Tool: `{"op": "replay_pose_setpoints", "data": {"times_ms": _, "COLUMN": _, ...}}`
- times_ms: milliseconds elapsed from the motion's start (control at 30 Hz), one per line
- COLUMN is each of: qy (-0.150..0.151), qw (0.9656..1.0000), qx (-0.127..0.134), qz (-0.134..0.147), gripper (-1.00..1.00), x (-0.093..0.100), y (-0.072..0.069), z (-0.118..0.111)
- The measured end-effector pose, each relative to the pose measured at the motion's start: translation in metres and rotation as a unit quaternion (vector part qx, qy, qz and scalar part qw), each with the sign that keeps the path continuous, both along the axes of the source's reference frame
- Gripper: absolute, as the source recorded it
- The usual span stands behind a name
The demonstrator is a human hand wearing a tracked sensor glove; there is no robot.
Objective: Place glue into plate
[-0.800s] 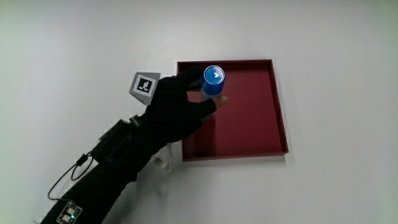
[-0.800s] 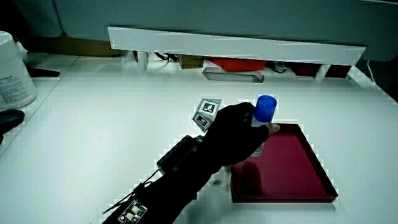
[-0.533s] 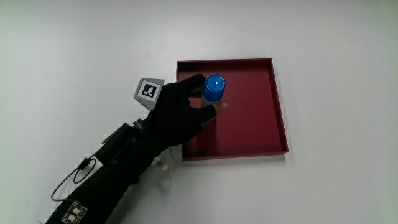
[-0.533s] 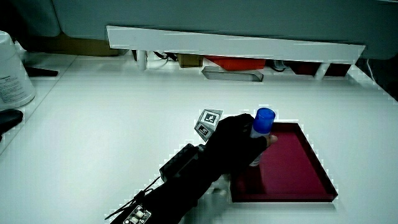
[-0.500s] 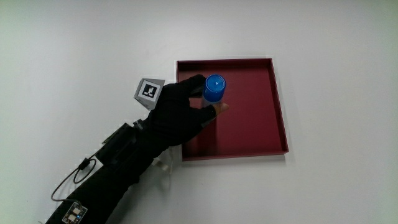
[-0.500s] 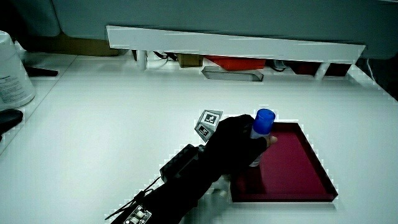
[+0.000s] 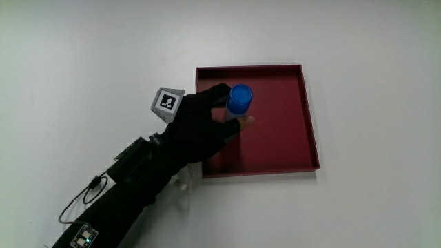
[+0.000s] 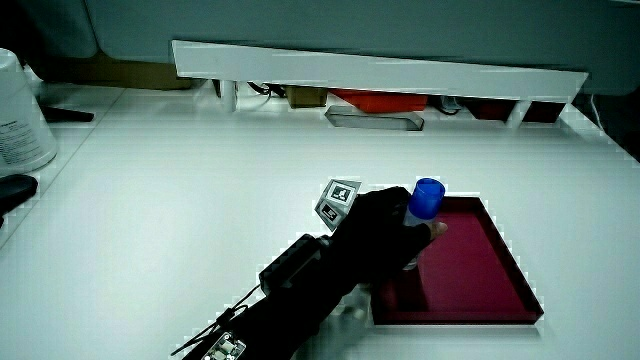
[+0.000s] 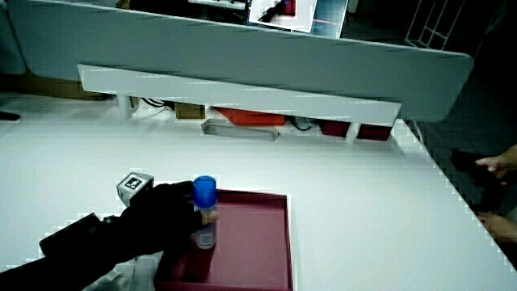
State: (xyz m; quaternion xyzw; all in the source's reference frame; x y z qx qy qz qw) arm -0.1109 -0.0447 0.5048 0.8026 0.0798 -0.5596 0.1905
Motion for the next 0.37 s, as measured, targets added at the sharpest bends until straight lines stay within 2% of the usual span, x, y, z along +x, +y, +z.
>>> {"op": "replay_pose_setpoints", "data": {"times_ms": 33, "qy": 0.0, "qw": 1.0, "qx": -0.005, "qz": 0.001, "gripper": -0.29, "x": 0.0, "y": 0.0, "z": 0.001}}
{"op": "replay_pose_setpoints", "data": {"times_ms": 67, "qy": 0.008, "qw": 0.9999, "qx": 0.0, "qz": 0.007, "gripper": -0.36, "x": 0.001, "y": 0.0, "z": 0.001}}
{"op": "replay_pose_setpoints", "data": {"times_ms": 133, "qy": 0.012, "qw": 0.9997, "qx": -0.022, "qz": 0.007, "gripper": -0.5, "x": 0.0, "y": 0.001, "z": -0.001}}
{"op": "replay_pose_setpoints", "data": {"times_ms": 300, "qy": 0.078, "qw": 0.9964, "qx": -0.028, "qz": 0.021, "gripper": -0.86, "x": -0.01, "y": 0.001, "z": -0.011}}
{"op": "replay_pose_setpoints", "data": {"times_ms": 333, "qy": 0.068, "qw": 0.9965, "qx": -0.038, "qz": 0.03, "gripper": -0.93, "x": -0.013, "y": 0.001, "z": -0.016}}
{"op": "replay_pose_setpoints", "data": {"times_ms": 367, "qy": 0.026, "qw": 0.9984, "qx": -0.006, "qz": 0.05, "gripper": -1.0, "x": -0.021, "y": 0.0, "z": -0.01}}
